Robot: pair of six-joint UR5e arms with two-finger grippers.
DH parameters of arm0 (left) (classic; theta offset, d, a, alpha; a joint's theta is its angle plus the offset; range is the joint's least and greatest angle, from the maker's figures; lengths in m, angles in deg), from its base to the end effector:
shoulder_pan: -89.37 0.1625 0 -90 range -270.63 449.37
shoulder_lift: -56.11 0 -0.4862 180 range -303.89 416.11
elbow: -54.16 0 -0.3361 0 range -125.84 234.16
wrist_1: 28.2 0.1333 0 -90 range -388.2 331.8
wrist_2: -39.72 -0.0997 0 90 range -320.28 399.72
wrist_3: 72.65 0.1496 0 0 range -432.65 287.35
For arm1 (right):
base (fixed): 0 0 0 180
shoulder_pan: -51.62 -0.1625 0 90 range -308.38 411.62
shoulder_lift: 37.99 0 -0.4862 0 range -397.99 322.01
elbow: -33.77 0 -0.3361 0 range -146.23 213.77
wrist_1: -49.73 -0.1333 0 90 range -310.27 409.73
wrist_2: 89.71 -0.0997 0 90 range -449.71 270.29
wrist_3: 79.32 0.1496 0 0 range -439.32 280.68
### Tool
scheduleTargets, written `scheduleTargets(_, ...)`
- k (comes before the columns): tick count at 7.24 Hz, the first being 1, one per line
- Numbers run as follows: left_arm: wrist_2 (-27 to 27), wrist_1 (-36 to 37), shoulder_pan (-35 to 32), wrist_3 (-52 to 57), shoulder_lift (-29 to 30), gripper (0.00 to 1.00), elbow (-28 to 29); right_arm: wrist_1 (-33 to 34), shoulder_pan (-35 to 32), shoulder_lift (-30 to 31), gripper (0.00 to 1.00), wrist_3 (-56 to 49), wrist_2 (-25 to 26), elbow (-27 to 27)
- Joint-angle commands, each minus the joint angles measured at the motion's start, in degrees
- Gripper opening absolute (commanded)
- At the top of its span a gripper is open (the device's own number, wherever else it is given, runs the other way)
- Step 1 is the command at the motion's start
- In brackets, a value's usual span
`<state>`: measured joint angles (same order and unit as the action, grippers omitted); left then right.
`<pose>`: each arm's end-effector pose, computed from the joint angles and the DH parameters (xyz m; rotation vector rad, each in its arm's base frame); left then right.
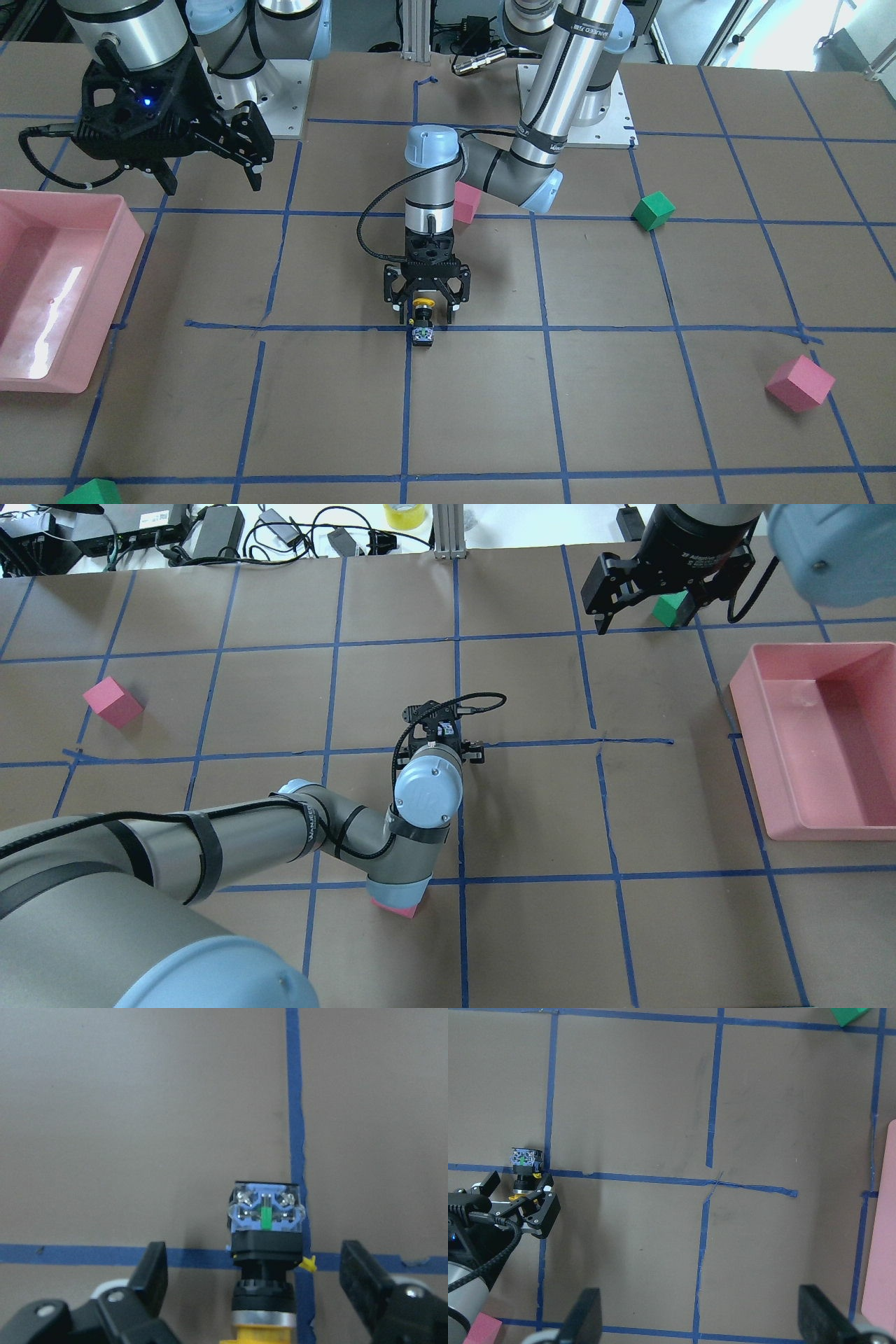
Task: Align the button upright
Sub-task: 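Lower the left gripper and grasp the button switch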
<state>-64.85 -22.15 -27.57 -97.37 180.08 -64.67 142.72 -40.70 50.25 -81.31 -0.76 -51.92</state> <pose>-0.3517 -0.4809 0.2004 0.0556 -2.9607 0.9601 0.1547 -0.4585 0.5242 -0.1187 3.1171 -0.1508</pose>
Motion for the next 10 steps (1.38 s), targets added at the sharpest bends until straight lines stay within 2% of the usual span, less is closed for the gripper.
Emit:
scheduleTargets(1,-0.3,1.2,-0.2,0.5,0.7,0.8,-0.3,0.0,0.0,0.0,1.0,0.0,-0.1,-0.1)
scheduleTargets(3,-0.2,1.2,-0.3,0.6,0.4,0.65,-1.6,0.0,0.0,0.0,1.0,0.0,-0.1,-0.1)
scheduleTargets(4,0.0,1.2,-0.3,1.2,0.0,0.47,-1.7,0.0,0.0,0.0,1.0,0.0,-0.2,-0.3)
scheduleTargets(5,0.1,1.2,-0.3,1.8,-0.1,0.15,-1.8,0.1,0.0,0.0,1.0,0.0,-0.4,-0.2)
scheduleTargets(6,0.3,1.2,-0.3,2.0,-0.4,0.03,-1.8,0.0,0.0,0.1,1.0,0.0,-0.4,-0.2)
scheduleTargets(7,0.4,1.2,-0.3,2.3,-0.9,0.0,-1.6,0.1,0.0,0.0,1.0,0.0,-0.5,-0.2)
scheduleTargets(9,0.2,-1.4,0.1,3.5,-3.9,0.0,-0.5,0.1,0.0,0.0,1.0,0.0,-0.5,-0.2)
scheduleTargets(10,0.4,-8.0,0.8,3.7,-6.2,0.0,1.4,0.1,0.0,0.0,1.0,0.0,-0.5,-0.1)
